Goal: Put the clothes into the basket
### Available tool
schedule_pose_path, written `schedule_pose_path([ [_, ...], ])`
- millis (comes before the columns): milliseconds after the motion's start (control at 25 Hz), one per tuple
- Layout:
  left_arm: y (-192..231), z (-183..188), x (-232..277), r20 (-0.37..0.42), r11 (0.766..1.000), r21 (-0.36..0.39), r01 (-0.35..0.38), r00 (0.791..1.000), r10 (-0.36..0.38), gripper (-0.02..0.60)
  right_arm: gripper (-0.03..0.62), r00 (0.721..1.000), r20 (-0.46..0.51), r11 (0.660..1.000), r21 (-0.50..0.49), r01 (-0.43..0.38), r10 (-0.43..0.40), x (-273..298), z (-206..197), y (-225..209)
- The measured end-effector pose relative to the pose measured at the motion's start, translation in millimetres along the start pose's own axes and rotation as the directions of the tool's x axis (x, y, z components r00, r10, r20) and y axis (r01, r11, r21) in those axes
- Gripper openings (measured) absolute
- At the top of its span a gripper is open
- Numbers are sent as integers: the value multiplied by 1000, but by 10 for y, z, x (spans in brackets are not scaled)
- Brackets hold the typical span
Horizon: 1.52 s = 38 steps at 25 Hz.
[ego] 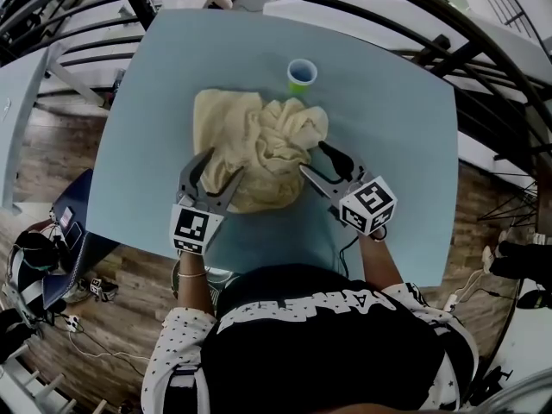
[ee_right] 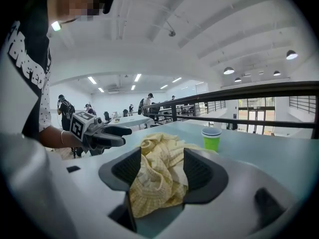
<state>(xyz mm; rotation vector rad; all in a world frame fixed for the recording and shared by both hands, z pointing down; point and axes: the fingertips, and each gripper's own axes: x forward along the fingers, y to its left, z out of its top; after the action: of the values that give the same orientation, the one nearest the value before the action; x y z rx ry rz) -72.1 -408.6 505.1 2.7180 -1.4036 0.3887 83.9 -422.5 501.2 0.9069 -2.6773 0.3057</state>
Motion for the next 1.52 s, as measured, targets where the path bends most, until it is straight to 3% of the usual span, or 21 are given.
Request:
schedule_pose_path([
  [720, 100, -236, 191, -50, 999, -45, 21, 998, -23, 285, 250, 992, -122, 1000, -8, -13, 12, 232, -327, -216],
  [1520, 73, -359, 365, -75, 995, -73, 61, 995, -66, 287, 250, 979, -197, 998, 55, -44, 54, 482, -602, -345],
])
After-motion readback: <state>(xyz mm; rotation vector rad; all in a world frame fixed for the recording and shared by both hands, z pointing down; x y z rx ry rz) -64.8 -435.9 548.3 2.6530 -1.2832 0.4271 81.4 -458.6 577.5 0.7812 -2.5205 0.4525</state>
